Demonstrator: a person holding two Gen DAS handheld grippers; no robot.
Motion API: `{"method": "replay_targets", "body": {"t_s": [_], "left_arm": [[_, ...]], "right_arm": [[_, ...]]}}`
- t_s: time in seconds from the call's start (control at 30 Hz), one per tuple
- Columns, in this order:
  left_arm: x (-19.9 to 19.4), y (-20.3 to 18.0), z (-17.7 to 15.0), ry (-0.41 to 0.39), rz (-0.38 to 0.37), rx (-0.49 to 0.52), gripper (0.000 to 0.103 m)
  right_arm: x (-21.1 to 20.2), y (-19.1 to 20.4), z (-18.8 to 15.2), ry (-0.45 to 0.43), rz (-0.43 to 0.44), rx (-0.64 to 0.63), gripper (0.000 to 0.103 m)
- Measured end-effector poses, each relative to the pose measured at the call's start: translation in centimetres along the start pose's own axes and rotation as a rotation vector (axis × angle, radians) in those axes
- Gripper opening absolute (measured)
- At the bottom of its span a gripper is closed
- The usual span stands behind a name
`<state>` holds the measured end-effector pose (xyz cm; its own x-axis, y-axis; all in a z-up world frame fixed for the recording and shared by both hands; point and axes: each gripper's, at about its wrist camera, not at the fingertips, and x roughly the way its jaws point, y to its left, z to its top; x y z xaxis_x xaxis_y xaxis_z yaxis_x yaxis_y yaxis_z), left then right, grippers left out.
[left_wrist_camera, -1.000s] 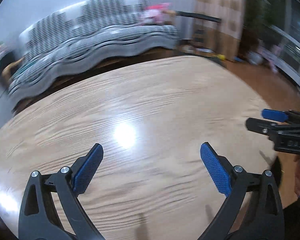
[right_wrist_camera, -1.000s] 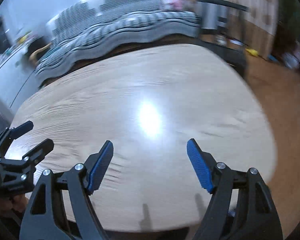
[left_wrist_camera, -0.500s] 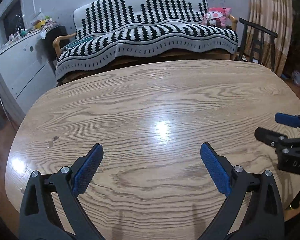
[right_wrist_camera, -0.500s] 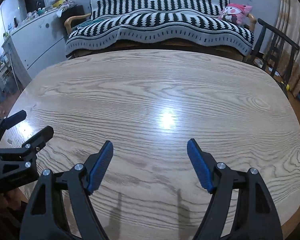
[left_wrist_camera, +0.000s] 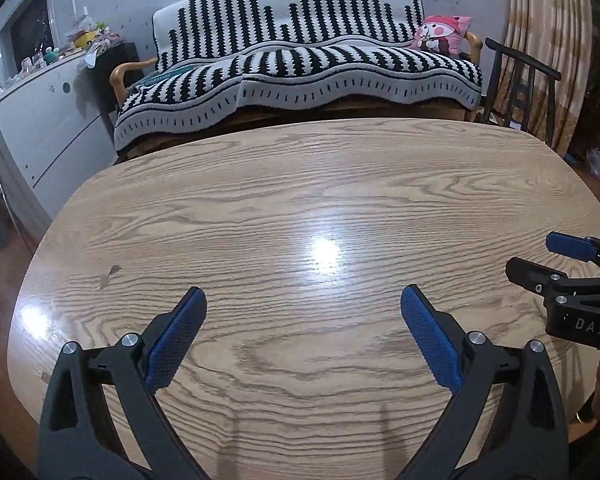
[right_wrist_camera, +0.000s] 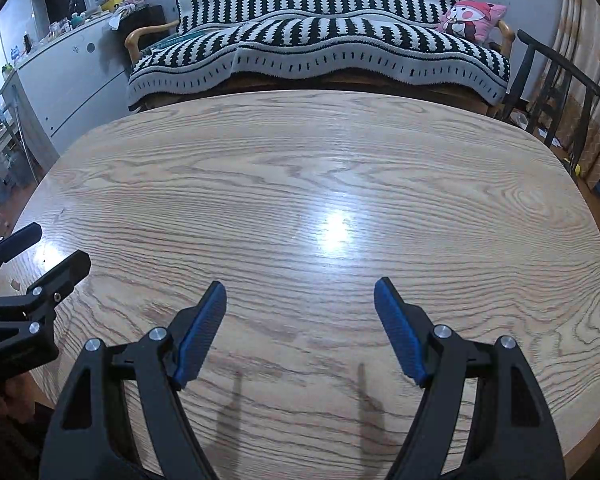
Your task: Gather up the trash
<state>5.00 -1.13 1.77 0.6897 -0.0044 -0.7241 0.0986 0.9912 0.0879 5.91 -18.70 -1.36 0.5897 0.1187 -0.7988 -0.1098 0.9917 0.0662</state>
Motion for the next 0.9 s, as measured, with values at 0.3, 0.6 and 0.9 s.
{"method": "replay_targets", "body": {"t_s": [0.3,0.6,0.9], "left_arm": [[-0.07,-0.11,-0.26,0.002,-0.007,-0.001,0.095],[-0.18,-0.31,-0.38,0.004,-0.006,-0.002,0.095],[-0.22,-0.46,-0.43,0.008,-0.007,-0.004,0.095]], "right_arm": [[-0.03,-0.09,-0.13,0.002,0.001,0.004,0.074],[-0.18,-0.44,-0.18,0.0,0.001,0.008,0.074],[-0.32,-0.68,-0.18,0.0,0.0,0.014,0.074]]}}
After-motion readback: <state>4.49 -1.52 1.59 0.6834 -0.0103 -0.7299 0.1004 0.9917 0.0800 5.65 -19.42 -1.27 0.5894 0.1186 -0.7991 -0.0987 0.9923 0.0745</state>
